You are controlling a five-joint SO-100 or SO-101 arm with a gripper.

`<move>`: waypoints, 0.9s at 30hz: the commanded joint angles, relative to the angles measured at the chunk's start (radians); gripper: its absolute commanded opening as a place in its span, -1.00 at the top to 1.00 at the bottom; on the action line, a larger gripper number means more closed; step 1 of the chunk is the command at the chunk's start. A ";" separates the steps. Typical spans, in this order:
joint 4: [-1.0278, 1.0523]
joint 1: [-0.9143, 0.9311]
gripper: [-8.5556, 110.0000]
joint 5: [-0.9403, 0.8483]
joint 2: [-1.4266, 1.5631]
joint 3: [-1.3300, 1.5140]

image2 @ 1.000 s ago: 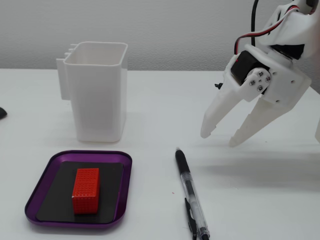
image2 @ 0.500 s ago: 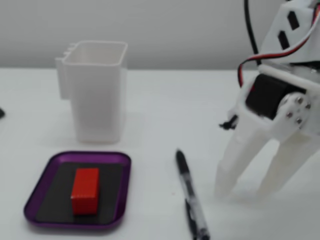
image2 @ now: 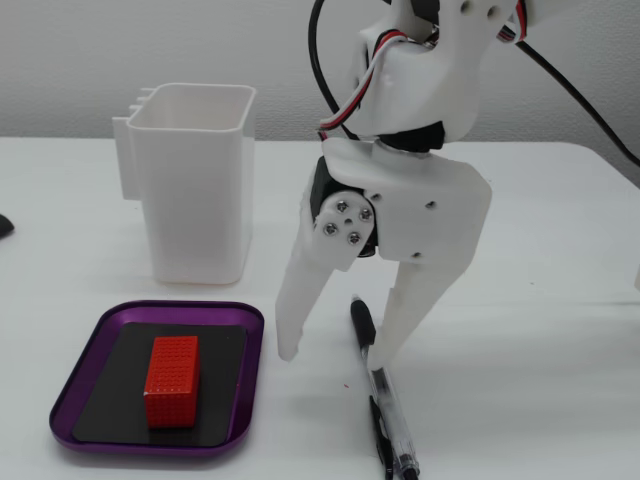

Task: Pick up the pen and put it in the pen holder.

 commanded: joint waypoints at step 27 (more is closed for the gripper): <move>0.031 0.009 0.75 -0.029 -0.009 0.112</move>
